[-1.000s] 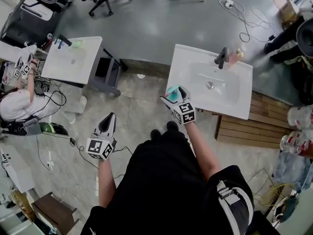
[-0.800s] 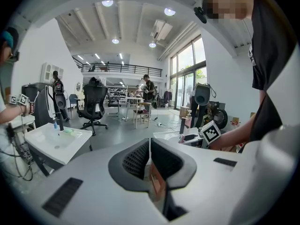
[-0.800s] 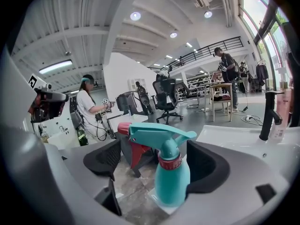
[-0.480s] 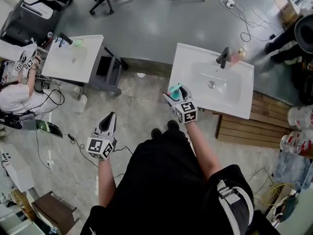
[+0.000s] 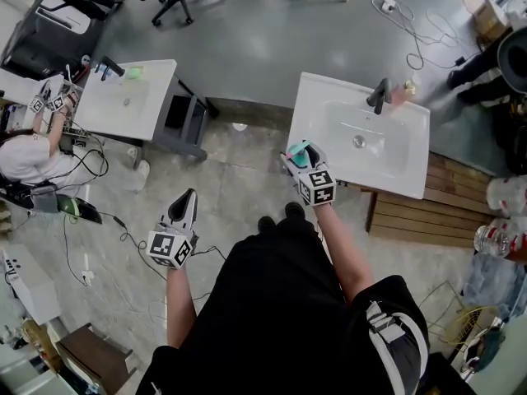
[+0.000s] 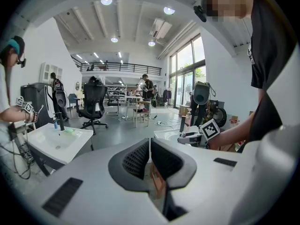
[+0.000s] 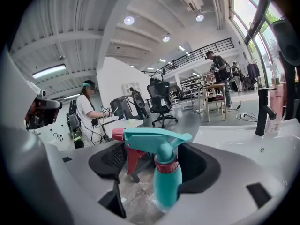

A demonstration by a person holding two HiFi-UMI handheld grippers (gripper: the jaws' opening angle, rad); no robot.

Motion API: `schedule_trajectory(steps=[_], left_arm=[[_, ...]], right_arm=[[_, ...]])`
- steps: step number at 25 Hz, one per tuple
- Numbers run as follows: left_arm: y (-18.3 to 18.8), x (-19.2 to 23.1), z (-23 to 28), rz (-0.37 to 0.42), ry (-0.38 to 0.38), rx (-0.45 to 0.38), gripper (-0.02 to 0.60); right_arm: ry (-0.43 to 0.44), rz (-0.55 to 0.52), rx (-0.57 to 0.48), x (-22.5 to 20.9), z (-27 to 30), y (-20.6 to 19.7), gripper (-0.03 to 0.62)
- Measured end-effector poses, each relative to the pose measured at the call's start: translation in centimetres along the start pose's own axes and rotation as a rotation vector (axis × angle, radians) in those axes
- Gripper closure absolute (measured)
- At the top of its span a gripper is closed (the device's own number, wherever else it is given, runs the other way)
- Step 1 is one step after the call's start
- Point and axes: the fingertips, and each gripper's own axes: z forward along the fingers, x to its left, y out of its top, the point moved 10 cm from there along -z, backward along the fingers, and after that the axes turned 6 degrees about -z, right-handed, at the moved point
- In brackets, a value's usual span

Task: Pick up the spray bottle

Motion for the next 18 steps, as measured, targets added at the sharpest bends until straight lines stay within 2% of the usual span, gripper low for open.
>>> schedule_trajectory(steps=[18], left_arm=[[-0.17, 0.59, 0.11, -0.019, -0.002, -0.014, 0.551]], right_arm=[[-0.006, 0.003, 0.004, 0.1, -0.18, 0.28, 0.247]])
